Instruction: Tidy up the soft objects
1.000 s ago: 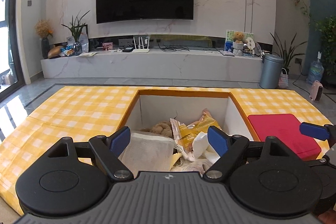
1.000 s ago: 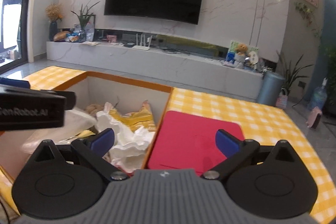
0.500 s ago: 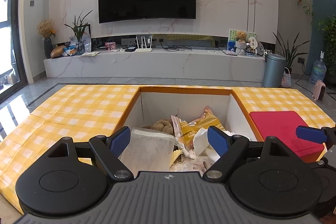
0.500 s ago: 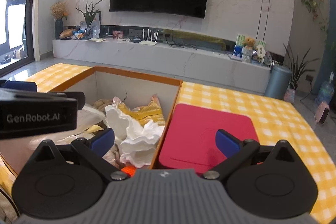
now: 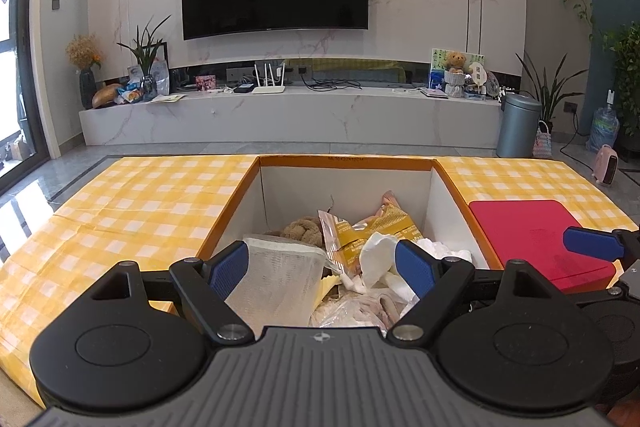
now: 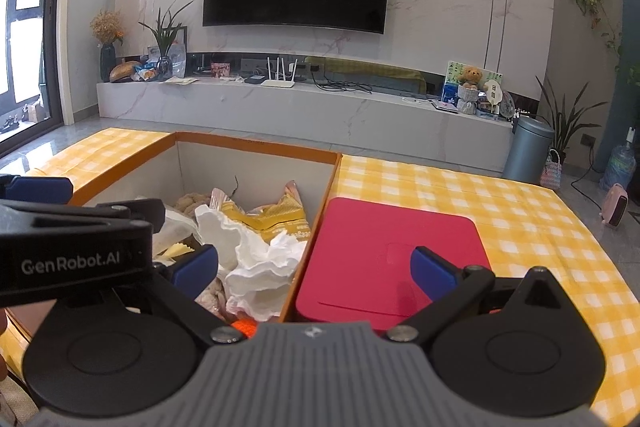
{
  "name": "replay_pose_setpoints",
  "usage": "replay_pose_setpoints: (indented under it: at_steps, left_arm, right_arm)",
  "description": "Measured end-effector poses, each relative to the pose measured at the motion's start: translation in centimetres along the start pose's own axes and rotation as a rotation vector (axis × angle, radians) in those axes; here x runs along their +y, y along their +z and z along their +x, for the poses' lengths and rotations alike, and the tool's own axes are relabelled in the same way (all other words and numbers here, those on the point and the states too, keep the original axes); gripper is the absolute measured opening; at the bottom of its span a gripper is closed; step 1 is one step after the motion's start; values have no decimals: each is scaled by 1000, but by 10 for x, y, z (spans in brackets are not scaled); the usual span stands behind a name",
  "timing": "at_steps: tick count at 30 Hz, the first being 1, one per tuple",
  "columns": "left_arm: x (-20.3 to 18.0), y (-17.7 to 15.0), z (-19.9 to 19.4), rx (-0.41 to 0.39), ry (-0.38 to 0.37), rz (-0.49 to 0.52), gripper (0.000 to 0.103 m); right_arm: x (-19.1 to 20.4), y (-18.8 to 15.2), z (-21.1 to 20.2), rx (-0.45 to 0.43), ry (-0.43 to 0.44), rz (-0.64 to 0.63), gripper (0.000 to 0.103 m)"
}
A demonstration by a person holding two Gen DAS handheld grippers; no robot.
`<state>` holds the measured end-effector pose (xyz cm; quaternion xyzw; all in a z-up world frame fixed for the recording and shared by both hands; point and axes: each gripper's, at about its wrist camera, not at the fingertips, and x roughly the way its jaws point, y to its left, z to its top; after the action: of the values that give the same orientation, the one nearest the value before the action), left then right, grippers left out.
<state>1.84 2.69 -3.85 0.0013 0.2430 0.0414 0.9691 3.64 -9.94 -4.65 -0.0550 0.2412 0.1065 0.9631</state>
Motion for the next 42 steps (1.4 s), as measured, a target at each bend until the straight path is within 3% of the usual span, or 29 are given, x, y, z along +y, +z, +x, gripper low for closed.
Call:
replay_pose_setpoints:
  at_steps: [42]
  left_arm:
    - [-4,-5,6,35,9,13,97]
  right_arm:
    - [0,-6,6,28,-46,1,100]
